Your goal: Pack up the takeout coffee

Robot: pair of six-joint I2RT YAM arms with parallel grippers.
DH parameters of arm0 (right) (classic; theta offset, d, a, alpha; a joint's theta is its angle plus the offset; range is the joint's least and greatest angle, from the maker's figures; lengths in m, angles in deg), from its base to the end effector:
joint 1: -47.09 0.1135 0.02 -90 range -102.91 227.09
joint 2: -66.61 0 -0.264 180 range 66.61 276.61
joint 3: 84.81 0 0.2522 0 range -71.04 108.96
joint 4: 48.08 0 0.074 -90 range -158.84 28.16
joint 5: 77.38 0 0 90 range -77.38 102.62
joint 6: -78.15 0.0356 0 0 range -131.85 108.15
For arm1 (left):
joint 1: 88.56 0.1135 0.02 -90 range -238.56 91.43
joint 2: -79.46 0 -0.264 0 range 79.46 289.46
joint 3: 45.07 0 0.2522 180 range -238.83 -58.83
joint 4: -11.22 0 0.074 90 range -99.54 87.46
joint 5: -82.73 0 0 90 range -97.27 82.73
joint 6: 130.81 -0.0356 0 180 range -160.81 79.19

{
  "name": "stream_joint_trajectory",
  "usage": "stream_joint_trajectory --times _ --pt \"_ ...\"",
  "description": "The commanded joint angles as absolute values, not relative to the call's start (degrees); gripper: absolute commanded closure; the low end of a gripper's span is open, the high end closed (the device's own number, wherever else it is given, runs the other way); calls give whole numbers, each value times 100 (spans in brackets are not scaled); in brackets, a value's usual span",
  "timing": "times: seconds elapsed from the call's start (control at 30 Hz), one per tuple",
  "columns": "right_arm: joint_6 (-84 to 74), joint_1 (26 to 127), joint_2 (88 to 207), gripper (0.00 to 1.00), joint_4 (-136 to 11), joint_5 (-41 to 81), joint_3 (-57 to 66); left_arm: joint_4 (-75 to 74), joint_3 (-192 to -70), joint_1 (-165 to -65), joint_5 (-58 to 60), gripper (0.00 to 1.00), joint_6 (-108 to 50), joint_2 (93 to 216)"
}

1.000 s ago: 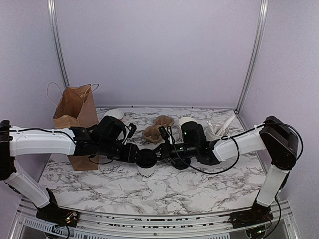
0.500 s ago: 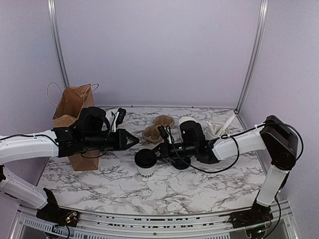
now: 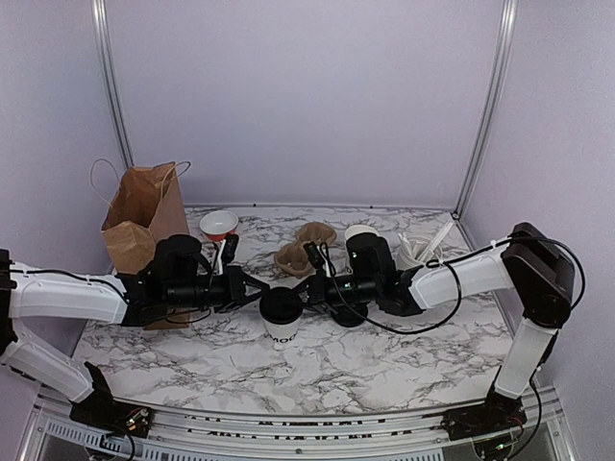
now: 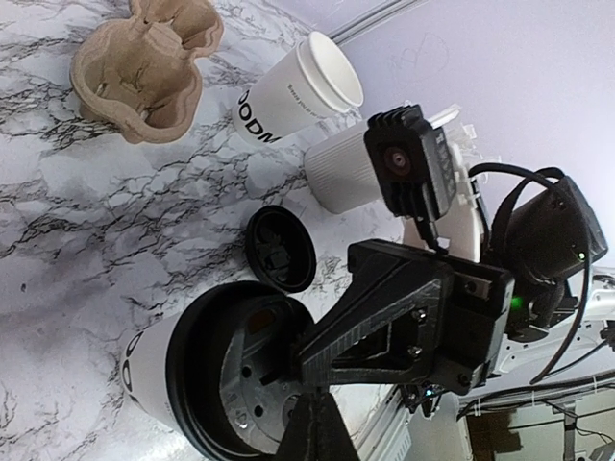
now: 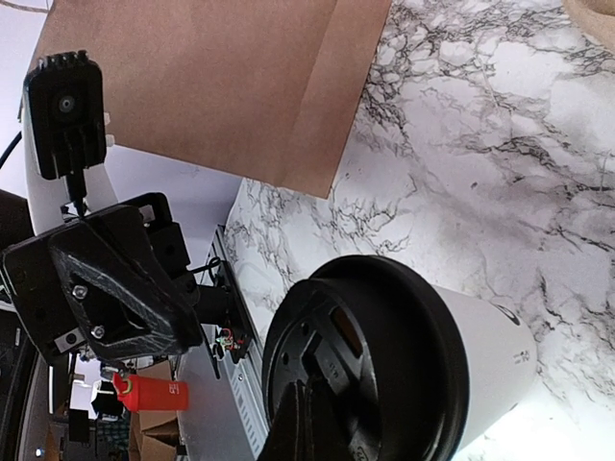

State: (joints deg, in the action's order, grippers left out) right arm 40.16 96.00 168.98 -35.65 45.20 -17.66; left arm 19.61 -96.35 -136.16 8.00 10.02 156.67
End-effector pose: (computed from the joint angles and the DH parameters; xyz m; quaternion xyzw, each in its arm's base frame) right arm 0.2343 0.2978 0.1856 -0.1336 0.8033 0.5584 0.1580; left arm 0.1898 -0.2217 0.2280 0.0560 0.8014 -0.5135 0.3015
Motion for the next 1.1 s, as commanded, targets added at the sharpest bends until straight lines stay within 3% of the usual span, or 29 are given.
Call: stream_joint_trajectory --times 0.0,0.43,1.07 --pt "3873 9621 17053 100 -4224 4193 -1807 3058 -9503 -13578 1053 100 1237 15584" --pt "3854 9640 17088 100 -4305 4142 -1840 2998 -8967 -13418 1205 100 1465 16775" --pt "3367 9856 16361 100 -3943 4272 -1437 1604 -9646 -13462 827 100 820 16646"
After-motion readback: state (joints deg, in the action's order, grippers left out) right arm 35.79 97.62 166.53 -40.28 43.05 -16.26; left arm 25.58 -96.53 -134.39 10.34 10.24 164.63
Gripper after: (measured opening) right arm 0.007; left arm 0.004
